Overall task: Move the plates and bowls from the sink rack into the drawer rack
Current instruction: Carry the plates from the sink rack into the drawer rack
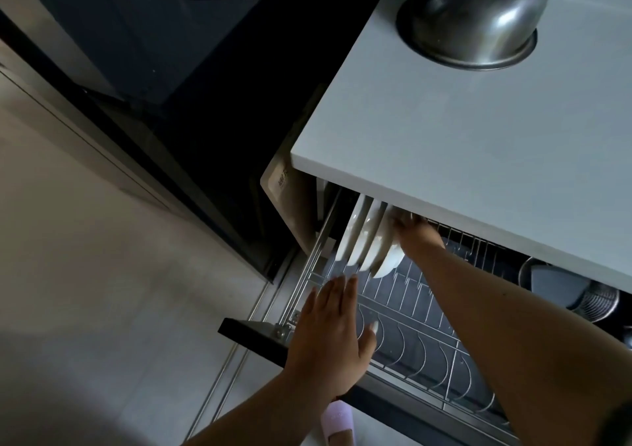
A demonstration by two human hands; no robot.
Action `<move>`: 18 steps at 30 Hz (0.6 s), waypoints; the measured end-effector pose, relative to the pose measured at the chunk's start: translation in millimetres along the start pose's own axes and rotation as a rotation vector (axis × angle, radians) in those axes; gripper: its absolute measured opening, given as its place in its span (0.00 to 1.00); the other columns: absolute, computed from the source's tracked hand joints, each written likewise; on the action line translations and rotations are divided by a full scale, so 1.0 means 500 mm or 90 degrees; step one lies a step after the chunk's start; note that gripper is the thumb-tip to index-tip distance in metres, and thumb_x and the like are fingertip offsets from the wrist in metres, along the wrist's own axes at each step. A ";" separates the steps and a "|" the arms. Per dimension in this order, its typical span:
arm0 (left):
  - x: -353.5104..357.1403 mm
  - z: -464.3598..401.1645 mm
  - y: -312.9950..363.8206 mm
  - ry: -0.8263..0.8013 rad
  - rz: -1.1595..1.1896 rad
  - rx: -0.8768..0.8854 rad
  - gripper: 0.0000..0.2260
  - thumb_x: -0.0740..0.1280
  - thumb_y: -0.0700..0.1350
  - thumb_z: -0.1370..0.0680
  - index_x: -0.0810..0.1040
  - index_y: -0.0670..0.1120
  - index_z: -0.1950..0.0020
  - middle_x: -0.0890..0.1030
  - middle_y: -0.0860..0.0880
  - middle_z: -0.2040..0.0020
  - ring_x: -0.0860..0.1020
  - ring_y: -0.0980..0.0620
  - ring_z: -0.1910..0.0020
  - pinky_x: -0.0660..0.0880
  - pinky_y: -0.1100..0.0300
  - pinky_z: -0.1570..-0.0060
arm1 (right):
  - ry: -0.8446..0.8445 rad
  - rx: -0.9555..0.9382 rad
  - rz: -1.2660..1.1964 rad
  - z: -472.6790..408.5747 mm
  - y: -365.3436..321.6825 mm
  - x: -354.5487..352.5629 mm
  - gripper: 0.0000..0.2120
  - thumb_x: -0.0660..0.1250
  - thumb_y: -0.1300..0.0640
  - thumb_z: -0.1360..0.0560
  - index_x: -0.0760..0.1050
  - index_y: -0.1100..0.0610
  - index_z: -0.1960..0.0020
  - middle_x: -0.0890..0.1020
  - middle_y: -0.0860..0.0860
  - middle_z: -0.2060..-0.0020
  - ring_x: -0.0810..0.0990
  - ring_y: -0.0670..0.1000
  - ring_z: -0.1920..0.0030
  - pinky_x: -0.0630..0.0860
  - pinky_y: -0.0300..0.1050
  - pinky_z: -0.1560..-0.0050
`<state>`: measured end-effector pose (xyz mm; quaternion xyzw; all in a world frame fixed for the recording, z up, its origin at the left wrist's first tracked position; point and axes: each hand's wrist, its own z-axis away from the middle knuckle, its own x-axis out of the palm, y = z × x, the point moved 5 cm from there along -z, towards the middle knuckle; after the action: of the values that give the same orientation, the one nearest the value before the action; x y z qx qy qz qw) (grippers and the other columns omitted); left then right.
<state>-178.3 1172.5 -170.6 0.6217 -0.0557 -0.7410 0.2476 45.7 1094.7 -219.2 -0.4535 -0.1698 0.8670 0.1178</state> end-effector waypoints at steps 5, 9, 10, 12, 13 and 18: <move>0.000 0.002 0.002 0.018 -0.011 -0.004 0.36 0.45 0.65 0.24 0.50 0.46 0.21 0.60 0.45 0.23 0.58 0.48 0.24 0.52 0.52 0.26 | 0.010 -0.018 -0.052 0.015 0.003 -0.014 0.21 0.59 0.51 0.20 0.68 0.61 0.31 0.75 0.60 0.37 0.76 0.59 0.40 0.72 0.47 0.44; -0.001 0.000 0.003 -0.030 -0.015 -0.016 0.35 0.45 0.65 0.23 0.45 0.48 0.21 0.54 0.47 0.21 0.53 0.50 0.22 0.50 0.53 0.24 | 0.011 0.006 -0.047 0.048 0.025 -0.014 0.29 0.58 0.47 0.20 0.55 0.56 0.24 0.77 0.60 0.39 0.78 0.60 0.48 0.68 0.43 0.59; -0.002 -0.001 0.002 -0.031 -0.016 -0.019 0.34 0.48 0.64 0.21 0.45 0.48 0.21 0.55 0.47 0.21 0.54 0.50 0.23 0.53 0.53 0.24 | 0.013 0.003 -0.062 0.064 0.030 -0.016 0.29 0.58 0.47 0.20 0.55 0.57 0.24 0.77 0.60 0.39 0.79 0.60 0.47 0.68 0.42 0.58; -0.001 -0.005 -0.002 -0.031 -0.007 -0.032 0.33 0.51 0.64 0.21 0.45 0.49 0.21 0.57 0.48 0.22 0.57 0.50 0.24 0.58 0.53 0.26 | -0.005 -0.012 -0.077 0.099 0.034 -0.013 0.28 0.58 0.47 0.20 0.58 0.59 0.25 0.77 0.60 0.39 0.79 0.59 0.46 0.68 0.41 0.56; -0.002 -0.005 0.000 -0.035 0.000 -0.037 0.33 0.52 0.63 0.21 0.46 0.50 0.21 0.59 0.48 0.22 0.58 0.50 0.24 0.59 0.53 0.26 | -0.011 -0.018 -0.085 0.119 0.040 -0.015 0.27 0.58 0.46 0.20 0.59 0.59 0.26 0.78 0.59 0.40 0.79 0.58 0.47 0.68 0.41 0.55; -0.019 -0.011 0.031 -0.061 0.053 -0.049 0.30 0.59 0.58 0.20 0.52 0.50 0.22 0.64 0.48 0.25 0.64 0.49 0.28 0.65 0.55 0.31 | -0.006 -0.057 -0.118 0.211 0.093 -0.038 0.22 0.58 0.44 0.20 0.68 0.57 0.33 0.79 0.56 0.41 0.78 0.49 0.58 0.71 0.40 0.60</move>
<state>-167.3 1164.4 -157.0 0.5725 -0.0644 -0.7607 0.2990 -33.1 1025.7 -167.7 -0.4362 -0.2503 0.8461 0.1766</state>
